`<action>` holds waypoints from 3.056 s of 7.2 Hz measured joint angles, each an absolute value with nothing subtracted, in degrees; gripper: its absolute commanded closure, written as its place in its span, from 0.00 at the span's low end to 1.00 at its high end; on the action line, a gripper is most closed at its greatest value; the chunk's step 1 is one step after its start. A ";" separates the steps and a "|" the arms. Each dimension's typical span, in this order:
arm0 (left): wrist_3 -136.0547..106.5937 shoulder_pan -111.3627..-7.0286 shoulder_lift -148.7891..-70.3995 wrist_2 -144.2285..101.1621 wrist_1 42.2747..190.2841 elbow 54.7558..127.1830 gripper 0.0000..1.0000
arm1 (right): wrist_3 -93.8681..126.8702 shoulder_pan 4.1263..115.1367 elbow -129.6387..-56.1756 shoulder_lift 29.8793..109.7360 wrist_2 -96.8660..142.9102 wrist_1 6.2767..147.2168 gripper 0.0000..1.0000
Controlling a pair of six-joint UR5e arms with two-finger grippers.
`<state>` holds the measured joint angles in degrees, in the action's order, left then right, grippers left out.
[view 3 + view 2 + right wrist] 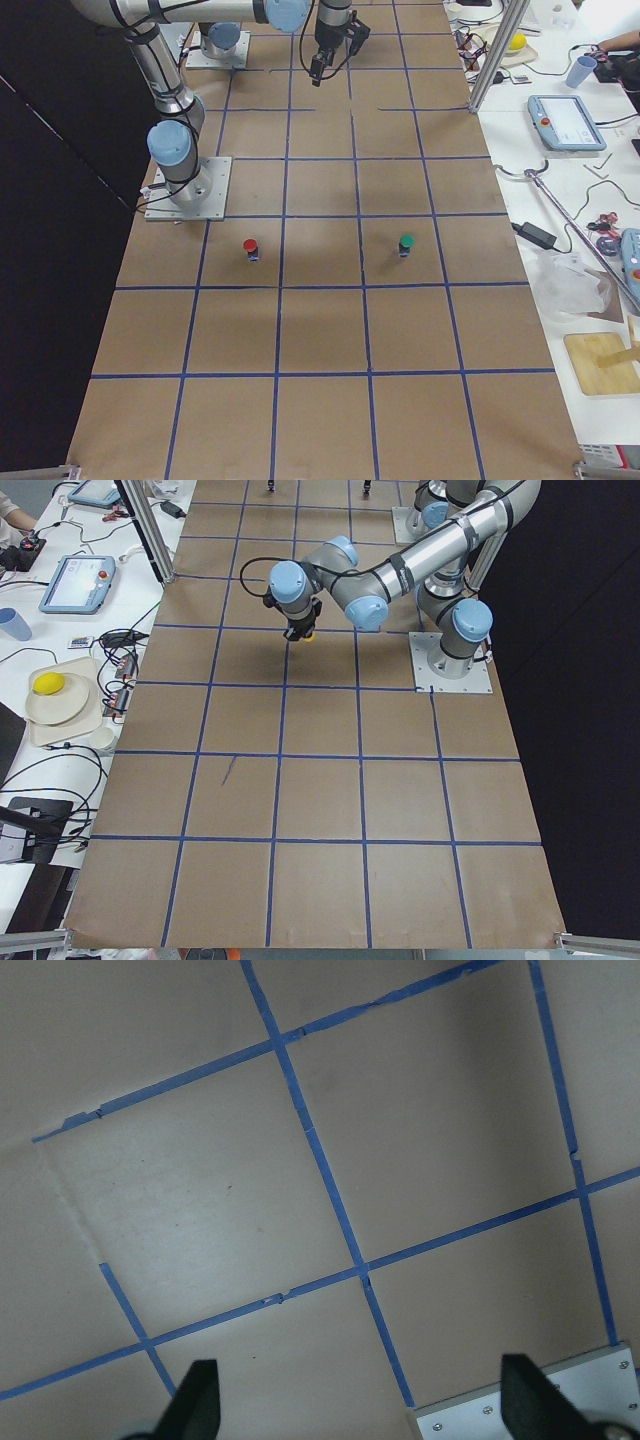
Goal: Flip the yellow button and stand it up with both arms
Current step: 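Lift the yellow button with the left gripper and carry it toward the table center, then hold the button out with the left gripper while the right gripper approaches its yellow cap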
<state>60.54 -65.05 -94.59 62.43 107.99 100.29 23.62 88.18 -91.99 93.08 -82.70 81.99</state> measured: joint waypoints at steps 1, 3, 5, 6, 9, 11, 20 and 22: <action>57.71 -66.64 -93.73 55.00 116.80 99.88 0.84 | 27.19 87.43 -91.79 92.57 -77.88 82.71 0.00; 53.08 -72.07 -92.47 41.41 125.47 100.15 0.87 | 35.77 82.33 -91.69 92.59 -62.21 83.06 0.00; 50.38 -78.11 -90.19 29.16 128.40 100.35 0.89 | 44.24 79.40 -92.40 93.24 -52.78 82.91 0.00; 49.91 -80.05 -88.94 23.01 129.16 100.59 0.94 | 48.28 79.23 -92.68 94.21 -49.98 82.74 0.00; 49.18 -83.20 -88.51 9.47 129.81 100.79 0.94 | 52.55 79.23 -95.65 98.81 -43.34 82.51 0.01; 49.21 -83.89 -88.43 6.22 130.08 100.95 0.94 | 54.55 79.55 -97.76 100.33 -38.14 82.88 0.01; 49.25 -85.30 -87.84 6.13 130.29 101.38 0.93 | 62.27 86.70 -99.65 97.03 -32.12 93.32 0.03; 49.22 -85.59 -87.77 5.93 130.26 101.42 0.93 | 63.45 87.13 -100.99 96.96 -32.98 93.70 0.03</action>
<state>49.22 -85.59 -87.77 5.93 130.26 101.42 63.45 87.13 -100.99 96.96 -32.98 93.70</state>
